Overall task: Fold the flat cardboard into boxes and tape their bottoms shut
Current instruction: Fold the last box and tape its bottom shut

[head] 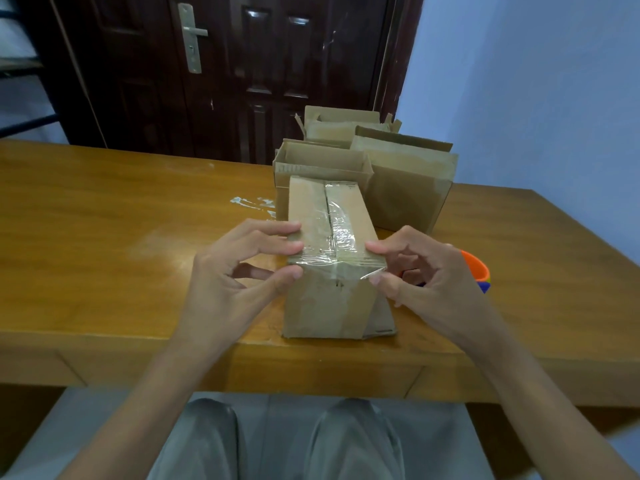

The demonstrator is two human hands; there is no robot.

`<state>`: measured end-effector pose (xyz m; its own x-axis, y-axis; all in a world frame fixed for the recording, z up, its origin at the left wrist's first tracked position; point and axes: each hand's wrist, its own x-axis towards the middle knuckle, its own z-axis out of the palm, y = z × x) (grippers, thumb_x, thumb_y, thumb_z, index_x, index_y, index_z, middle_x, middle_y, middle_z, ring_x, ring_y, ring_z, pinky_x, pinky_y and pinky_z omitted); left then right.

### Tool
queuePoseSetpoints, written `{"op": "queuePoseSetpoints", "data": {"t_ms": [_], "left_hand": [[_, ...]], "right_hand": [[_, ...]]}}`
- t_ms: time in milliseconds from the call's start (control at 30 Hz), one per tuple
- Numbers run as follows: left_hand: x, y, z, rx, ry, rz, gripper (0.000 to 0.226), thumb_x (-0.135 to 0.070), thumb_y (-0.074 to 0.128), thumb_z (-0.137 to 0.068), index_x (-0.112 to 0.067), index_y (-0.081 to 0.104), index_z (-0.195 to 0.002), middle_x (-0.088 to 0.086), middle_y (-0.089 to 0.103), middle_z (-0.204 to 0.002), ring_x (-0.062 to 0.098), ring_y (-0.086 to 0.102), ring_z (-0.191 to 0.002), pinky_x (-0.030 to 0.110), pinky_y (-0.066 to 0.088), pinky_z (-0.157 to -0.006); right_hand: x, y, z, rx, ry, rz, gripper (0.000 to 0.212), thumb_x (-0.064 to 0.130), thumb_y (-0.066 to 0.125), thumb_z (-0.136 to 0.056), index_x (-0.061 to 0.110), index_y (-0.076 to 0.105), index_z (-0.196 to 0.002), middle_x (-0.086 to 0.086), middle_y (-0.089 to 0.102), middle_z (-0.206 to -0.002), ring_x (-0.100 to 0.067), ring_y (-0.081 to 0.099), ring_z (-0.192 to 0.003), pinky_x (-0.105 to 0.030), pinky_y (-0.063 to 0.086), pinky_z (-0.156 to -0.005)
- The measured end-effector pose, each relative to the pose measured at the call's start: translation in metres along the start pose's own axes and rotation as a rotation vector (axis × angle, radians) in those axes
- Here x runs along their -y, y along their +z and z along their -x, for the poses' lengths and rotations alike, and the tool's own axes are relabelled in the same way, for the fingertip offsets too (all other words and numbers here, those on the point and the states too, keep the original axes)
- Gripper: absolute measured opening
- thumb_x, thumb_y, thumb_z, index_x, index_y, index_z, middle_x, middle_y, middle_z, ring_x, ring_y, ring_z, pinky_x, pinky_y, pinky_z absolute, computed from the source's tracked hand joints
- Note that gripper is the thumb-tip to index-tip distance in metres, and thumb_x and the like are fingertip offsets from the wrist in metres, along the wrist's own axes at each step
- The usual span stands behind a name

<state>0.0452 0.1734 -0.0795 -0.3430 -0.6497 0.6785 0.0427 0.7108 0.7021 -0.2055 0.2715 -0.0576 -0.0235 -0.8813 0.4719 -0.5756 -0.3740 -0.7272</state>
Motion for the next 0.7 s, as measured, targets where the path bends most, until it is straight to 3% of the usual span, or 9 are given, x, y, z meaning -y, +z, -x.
{"op": "queuePoseSetpoints", "data": {"t_ms": [133, 267, 333, 400, 467, 600, 700], "left_hand": [[-0.001, 0.005, 0.004, -0.028, -0.055, 0.053, 0.019, -0.018, 0.078, -0.087, -0.019, 0.076, -0.106, -0.003, 0.072, -0.127, 0.018, 0.068, -0.12, 0.024, 0.057, -0.065], [-0.001, 0.005, 0.005, -0.022, -0.069, 0.085, 0.021, -0.033, 0.073, -0.091, -0.022, 0.075, -0.108, -0.004, 0.069, -0.131, 0.017, 0.066, -0.123, 0.034, 0.061, -0.066], [-0.006, 0.004, 0.003, -0.013, -0.068, 0.101, 0.04, -0.055, 0.064, -0.095, -0.019, 0.076, -0.108, -0.002, 0.069, -0.131, 0.023, 0.064, -0.126, 0.04, 0.064, -0.068], [-0.013, 0.005, 0.001, -0.032, -0.107, 0.106, 0.055, -0.067, 0.058, -0.094, -0.016, 0.077, -0.101, -0.003, 0.07, -0.127, 0.024, 0.064, -0.125, 0.04, 0.066, -0.07], [-0.019, 0.008, -0.002, -0.067, -0.146, 0.031, 0.043, -0.059, 0.066, -0.094, -0.017, 0.075, -0.09, -0.007, 0.071, -0.121, 0.018, 0.065, -0.122, 0.042, 0.065, -0.067], [-0.025, 0.013, -0.006, -0.108, -0.149, -0.113, 0.027, -0.044, 0.082, -0.08, -0.02, 0.074, -0.086, -0.013, 0.072, -0.114, 0.007, 0.065, -0.116, 0.015, 0.054, -0.062], [-0.024, 0.012, -0.006, -0.099, -0.156, -0.136, 0.031, -0.047, 0.085, -0.073, -0.021, 0.074, -0.086, -0.016, 0.071, -0.115, 0.003, 0.064, -0.116, 0.017, 0.056, -0.064]], "right_hand": [[-0.004, 0.013, 0.002, -0.065, -0.002, 0.05, 0.022, 0.015, 0.076, -0.094, 0.022, 0.069, -0.113, 0.003, 0.065, -0.084, -0.025, 0.066, -0.078, -0.037, 0.06, -0.064], [-0.003, 0.007, 0.009, -0.036, 0.019, 0.028, 0.031, 0.038, 0.072, -0.094, 0.036, 0.066, -0.124, 0.005, 0.071, -0.097, -0.025, 0.071, -0.094, -0.033, 0.062, -0.069], [0.001, 0.004, 0.011, -0.002, 0.007, 0.057, 0.034, 0.048, 0.068, -0.096, 0.035, 0.064, -0.128, 0.006, 0.072, -0.101, -0.023, 0.071, -0.099, -0.035, 0.063, -0.071], [0.008, 0.004, 0.008, 0.007, -0.006, 0.025, 0.043, 0.057, 0.059, -0.098, 0.024, 0.065, -0.125, 0.008, 0.073, -0.103, -0.021, 0.072, -0.099, -0.025, 0.058, -0.064], [0.016, 0.006, 0.001, -0.013, -0.012, -0.011, 0.044, 0.056, 0.056, -0.1, 0.016, 0.066, -0.113, 0.006, 0.072, -0.094, -0.018, 0.073, -0.088, -0.015, 0.051, -0.059], [0.015, 0.009, -0.008, -0.015, -0.015, 0.024, 0.023, 0.037, 0.067, -0.098, 0.015, 0.062, -0.099, 0.001, 0.065, -0.081, -0.022, 0.069, -0.073, -0.017, 0.052, -0.056], [0.01, 0.006, -0.008, 0.008, -0.052, 0.063, 0.023, 0.037, 0.071, -0.096, 0.016, 0.063, -0.101, 0.001, 0.062, -0.078, -0.023, 0.067, -0.07, -0.02, 0.054, -0.058]]}}
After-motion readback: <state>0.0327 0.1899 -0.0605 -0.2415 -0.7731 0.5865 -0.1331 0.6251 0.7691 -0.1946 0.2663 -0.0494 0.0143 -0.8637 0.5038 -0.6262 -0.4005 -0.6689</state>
